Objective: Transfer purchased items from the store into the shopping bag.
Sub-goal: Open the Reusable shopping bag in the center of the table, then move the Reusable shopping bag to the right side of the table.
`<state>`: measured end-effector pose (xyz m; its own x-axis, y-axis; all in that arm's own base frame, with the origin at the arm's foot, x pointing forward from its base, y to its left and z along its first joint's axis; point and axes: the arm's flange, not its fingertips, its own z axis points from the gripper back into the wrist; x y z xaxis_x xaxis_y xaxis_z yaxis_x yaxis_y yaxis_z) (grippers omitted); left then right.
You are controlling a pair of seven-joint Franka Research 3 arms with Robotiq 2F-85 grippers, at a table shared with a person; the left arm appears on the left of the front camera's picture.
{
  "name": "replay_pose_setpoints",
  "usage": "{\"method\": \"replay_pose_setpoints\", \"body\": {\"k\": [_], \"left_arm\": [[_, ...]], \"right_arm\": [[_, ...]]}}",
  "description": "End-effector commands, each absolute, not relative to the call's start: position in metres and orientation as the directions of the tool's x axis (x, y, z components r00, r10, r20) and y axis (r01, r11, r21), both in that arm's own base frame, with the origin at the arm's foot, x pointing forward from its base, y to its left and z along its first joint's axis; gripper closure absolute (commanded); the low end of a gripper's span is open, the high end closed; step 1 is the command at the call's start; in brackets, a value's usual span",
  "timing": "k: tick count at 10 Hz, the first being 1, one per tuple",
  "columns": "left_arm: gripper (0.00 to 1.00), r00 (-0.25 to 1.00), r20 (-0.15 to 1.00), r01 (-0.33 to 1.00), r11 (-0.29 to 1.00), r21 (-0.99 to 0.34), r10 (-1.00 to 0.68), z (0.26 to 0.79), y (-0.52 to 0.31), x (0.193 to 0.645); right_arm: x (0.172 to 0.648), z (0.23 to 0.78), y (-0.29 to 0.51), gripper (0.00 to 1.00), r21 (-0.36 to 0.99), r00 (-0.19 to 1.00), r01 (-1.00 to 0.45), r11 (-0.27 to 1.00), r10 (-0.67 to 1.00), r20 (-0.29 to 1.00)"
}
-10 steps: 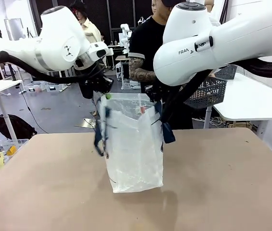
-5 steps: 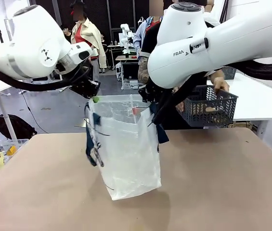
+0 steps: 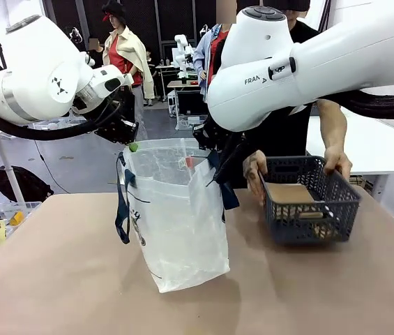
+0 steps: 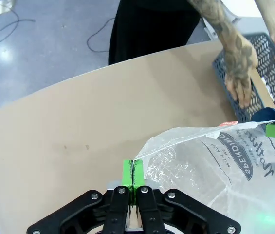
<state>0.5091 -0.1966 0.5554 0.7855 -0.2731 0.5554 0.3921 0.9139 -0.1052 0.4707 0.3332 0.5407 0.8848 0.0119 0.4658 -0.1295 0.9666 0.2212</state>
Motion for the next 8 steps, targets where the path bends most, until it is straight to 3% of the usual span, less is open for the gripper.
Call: {"method": "replay_pose_setpoints", "body": {"k": [1,8], "left_arm": [[1.00,0.788,0.557,0.376,0.921,-0.102,-0.261,0.5577,-0.1930,0.5100],[1.00,0.788,0.557,0.376,0.921,-0.102,-0.261,0.5577,-0.1930,0.5100]], "right_arm": [[0.4718,0.5418,0.3296,1.00,0.218,0.885,-0.122,0.968,0.007,0.466],[0.4718,0.5418,0.3296,1.00,0.218,0.885,-0.122,0.968,0.007,0.466]]}}
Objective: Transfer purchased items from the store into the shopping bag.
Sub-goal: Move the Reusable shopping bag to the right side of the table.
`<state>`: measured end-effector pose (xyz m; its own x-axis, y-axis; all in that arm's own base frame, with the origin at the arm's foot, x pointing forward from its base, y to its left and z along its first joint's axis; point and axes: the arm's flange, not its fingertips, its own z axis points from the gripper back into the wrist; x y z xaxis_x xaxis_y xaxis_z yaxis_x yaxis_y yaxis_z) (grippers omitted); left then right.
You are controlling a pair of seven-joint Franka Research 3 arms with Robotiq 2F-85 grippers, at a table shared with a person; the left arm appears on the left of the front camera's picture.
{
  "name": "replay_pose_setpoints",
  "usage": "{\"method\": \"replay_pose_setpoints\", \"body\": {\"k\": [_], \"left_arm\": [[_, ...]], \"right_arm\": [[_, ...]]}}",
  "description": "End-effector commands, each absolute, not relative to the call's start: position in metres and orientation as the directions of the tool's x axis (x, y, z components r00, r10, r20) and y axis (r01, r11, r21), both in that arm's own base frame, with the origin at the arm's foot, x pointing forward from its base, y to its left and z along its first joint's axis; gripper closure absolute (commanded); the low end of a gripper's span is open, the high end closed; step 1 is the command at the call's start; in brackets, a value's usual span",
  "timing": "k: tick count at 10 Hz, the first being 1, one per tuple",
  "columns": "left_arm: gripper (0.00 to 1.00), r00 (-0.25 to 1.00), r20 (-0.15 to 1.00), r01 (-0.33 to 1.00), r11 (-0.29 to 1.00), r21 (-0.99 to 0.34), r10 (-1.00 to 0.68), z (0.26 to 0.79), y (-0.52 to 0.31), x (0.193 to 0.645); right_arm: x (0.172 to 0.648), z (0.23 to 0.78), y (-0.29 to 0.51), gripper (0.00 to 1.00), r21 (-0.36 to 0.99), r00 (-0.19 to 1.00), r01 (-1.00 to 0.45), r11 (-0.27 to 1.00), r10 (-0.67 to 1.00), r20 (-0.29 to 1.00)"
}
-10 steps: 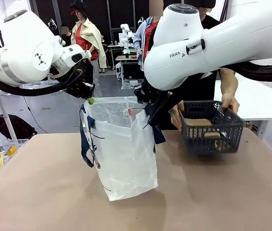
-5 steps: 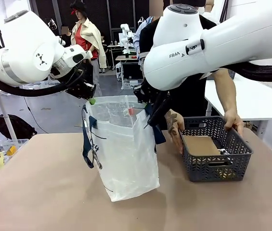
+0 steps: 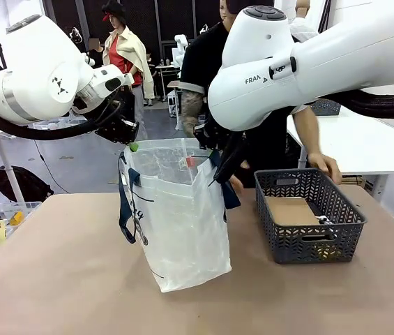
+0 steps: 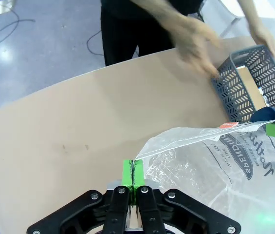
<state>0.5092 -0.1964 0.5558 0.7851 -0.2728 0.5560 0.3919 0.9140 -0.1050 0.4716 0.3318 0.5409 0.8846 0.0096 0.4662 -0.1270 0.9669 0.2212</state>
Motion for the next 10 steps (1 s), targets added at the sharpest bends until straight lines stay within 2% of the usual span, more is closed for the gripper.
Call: {"method": "replay_pose_setpoints", "body": {"k": [1,10], "left_arm": [[1.00,0.788,0.557,0.376,0.921,-0.102,-0.261,0.5577,-0.1930,0.5100],[1.00,0.788,0.557,0.376,0.921,-0.102,-0.261,0.5577,-0.1930,0.5100]], "right_arm": [[0.4718,0.5418,0.3296,1.00,0.218,0.885,-0.122,0.968,0.007,0.466],[0.4718,0.5418,0.3296,1.00,0.218,0.885,-0.122,0.968,0.007,0.466]]}}
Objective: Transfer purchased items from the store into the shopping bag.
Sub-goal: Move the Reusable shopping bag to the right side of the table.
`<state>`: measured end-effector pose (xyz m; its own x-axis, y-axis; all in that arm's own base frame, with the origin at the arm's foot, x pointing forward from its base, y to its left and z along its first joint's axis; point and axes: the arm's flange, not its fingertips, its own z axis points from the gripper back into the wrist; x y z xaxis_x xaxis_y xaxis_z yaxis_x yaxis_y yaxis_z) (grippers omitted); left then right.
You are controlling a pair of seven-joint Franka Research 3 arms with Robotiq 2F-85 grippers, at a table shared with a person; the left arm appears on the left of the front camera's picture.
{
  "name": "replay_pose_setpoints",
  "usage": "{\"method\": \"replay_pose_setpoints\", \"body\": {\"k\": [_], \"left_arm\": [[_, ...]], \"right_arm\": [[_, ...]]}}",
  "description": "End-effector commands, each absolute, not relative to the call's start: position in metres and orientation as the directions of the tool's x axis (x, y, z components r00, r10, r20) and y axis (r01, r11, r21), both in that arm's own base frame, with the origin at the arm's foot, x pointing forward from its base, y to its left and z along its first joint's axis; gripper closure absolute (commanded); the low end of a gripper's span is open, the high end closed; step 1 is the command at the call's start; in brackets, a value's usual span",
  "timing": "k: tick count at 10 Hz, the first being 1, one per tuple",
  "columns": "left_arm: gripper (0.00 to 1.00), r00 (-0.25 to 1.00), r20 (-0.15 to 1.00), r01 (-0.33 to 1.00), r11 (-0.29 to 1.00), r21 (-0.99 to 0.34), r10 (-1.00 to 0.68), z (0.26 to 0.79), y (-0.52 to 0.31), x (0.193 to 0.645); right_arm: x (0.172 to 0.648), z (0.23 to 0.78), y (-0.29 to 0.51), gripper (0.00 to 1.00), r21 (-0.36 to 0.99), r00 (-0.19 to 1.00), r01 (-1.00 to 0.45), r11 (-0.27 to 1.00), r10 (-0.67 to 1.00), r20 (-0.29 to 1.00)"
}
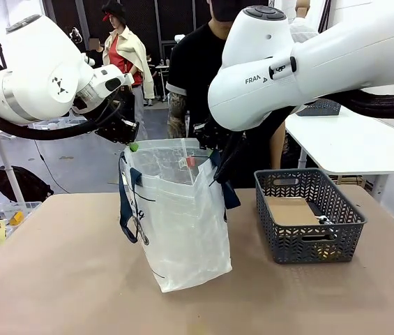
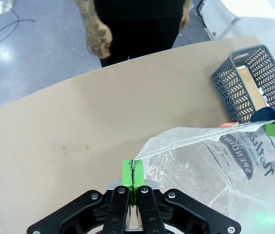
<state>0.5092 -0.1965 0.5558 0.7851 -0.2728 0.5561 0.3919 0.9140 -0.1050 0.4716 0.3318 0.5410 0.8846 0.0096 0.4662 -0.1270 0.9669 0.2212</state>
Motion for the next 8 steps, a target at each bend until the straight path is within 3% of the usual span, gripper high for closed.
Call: {"method": "replay_pose_setpoints", "body": {"k": [1,8], "left_arm": [[1.00,0.788,0.557,0.376,0.921,-0.102,-0.261,0.5577,-0.1930,0.5100],[1.00,0.788,0.557,0.376,0.921,-0.102,-0.261,0.5577,-0.1930,0.5100]], "right_arm": [[0.4718,0.5418,0.3296,1.00,0.218,0.885,-0.122,0.968,0.007,0.466],[0.4718,0.5418,0.3296,1.00,0.218,0.885,-0.122,0.968,0.007,0.466]]}}
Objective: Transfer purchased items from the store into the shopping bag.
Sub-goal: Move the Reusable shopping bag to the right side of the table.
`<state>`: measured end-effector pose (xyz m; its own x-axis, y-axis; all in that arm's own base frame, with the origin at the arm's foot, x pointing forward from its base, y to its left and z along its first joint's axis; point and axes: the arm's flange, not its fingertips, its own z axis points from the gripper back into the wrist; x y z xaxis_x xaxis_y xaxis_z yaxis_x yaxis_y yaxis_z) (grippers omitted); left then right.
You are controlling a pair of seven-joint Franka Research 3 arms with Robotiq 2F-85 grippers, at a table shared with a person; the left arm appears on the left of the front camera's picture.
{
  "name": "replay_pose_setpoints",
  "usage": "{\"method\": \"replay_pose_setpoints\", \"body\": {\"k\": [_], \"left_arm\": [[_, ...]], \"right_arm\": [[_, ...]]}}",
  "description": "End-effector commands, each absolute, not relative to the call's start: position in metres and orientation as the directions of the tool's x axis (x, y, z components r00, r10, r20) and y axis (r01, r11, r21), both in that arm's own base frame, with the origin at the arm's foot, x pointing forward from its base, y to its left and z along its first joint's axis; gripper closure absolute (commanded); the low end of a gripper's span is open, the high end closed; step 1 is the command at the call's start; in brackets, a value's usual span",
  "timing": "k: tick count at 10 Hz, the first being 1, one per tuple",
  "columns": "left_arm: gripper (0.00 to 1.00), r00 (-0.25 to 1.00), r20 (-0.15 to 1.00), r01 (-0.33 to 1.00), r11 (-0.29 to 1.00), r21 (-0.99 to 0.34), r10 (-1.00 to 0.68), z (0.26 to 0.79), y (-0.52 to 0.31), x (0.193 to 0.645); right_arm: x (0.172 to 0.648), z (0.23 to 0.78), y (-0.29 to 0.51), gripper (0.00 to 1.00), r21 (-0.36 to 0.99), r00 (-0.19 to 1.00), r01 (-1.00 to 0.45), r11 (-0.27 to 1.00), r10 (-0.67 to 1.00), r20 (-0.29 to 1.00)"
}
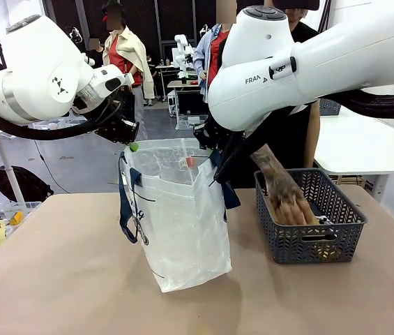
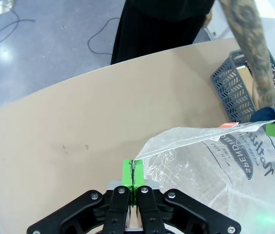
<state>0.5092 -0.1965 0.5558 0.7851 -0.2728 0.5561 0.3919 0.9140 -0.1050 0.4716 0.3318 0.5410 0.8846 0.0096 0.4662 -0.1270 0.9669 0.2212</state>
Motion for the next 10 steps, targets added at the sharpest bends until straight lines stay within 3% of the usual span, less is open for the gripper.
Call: {"method": "replay_pose_setpoints", "body": {"k": [1,10], "left_arm": [[1.00,0.788,0.557,0.376,0.921,-0.102,-0.261,0.5577,-0.1930,0.5100],[1.00,0.788,0.557,0.376,0.921,-0.102,-0.261,0.5577,-0.1930,0.5100]], "right_arm": [[0.4718,0.5418,0.3296,1.00,0.218,0.885,-0.122,0.968,0.007,0.466],[0.4718,0.5418,0.3296,1.00,0.218,0.885,-0.122,0.968,0.007,0.466]]}}
